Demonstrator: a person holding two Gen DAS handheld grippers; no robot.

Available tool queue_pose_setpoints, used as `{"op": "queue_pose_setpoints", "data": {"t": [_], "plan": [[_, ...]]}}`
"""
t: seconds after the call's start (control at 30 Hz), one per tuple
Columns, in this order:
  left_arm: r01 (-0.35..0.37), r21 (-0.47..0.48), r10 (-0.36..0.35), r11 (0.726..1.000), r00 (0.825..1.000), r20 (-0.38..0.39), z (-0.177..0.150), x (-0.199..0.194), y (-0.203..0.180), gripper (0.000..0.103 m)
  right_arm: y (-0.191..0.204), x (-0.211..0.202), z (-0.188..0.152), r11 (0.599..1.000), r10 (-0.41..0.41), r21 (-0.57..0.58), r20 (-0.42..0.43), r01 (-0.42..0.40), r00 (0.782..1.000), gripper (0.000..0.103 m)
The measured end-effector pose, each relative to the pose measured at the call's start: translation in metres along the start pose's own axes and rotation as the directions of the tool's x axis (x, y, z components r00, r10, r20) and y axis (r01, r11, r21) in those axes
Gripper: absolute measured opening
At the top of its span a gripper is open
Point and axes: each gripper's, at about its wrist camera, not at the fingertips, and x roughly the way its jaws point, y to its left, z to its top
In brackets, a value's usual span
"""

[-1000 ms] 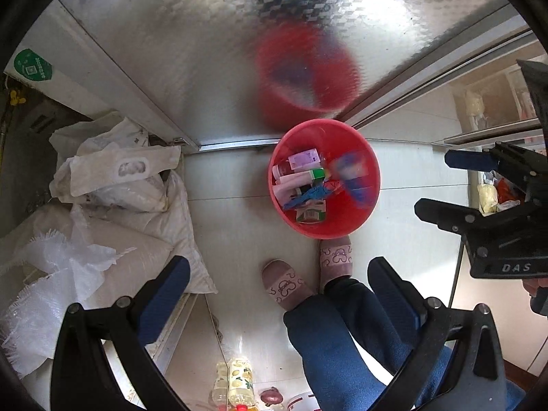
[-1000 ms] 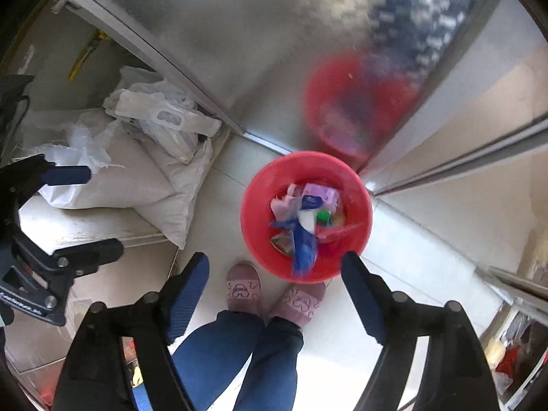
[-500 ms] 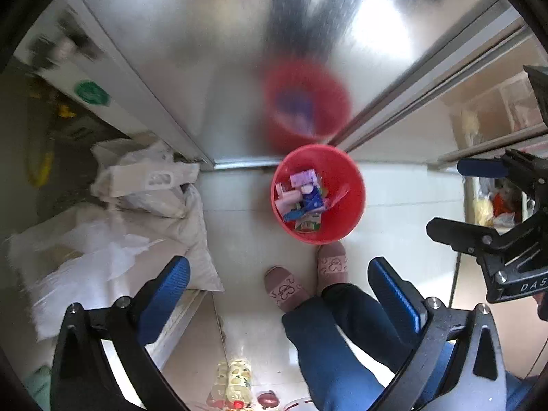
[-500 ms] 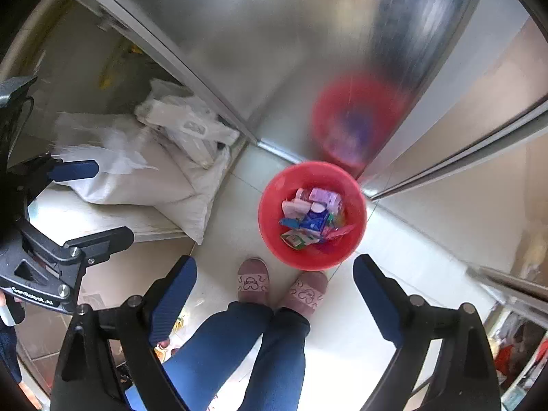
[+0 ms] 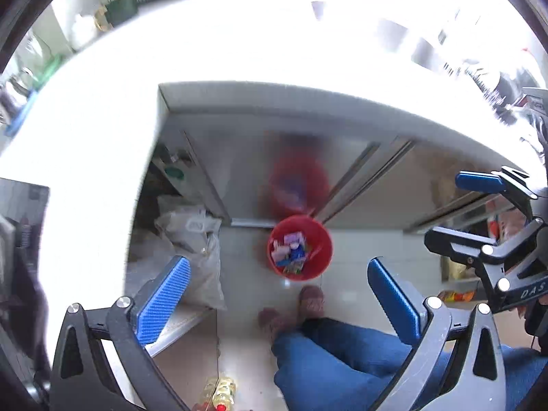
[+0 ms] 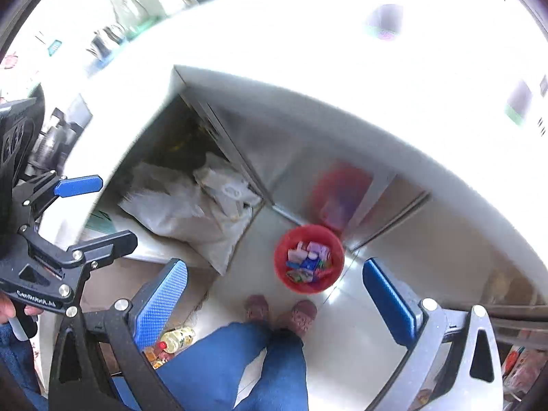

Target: Collect trash

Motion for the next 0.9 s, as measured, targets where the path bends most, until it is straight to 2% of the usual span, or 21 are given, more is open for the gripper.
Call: {"op": "queue_pose_setpoints", "data": {"t": [0.2,0.43,0.63,0.9], "plan": [[-0.013,-0.008,0.014,1.000,0.990,0.141,0.009,-0.077,0.003,0.103,0.017,-0.065,0.018,0.999,0.028,-0.024,0.122,-0.025,0.992,0.102],[-0.029,0.015,0.023,0.999,0.959,0.283,0.022,-0.151,0.011,0.103,0.046,-0.130,0.026,0.999,-0.020,-0.039,0.278,0.032,0.960,0.103],[-0.021,0.019,0.013,1.000,0.936,0.352,0.018,-0.204,0.015,0.103,0.073,-0.181,0.021,0.997,-0.046,-0.041,0.363,0.065,0.931,0.103],[-0.008,0.036,-0.007,0.999,0.912,0.409,-0.003,-0.240,0.018,0.103,0.092,-0.199,0.008,0.992,-0.106,-0.014,0.410,0.122,0.906,0.102]]}}
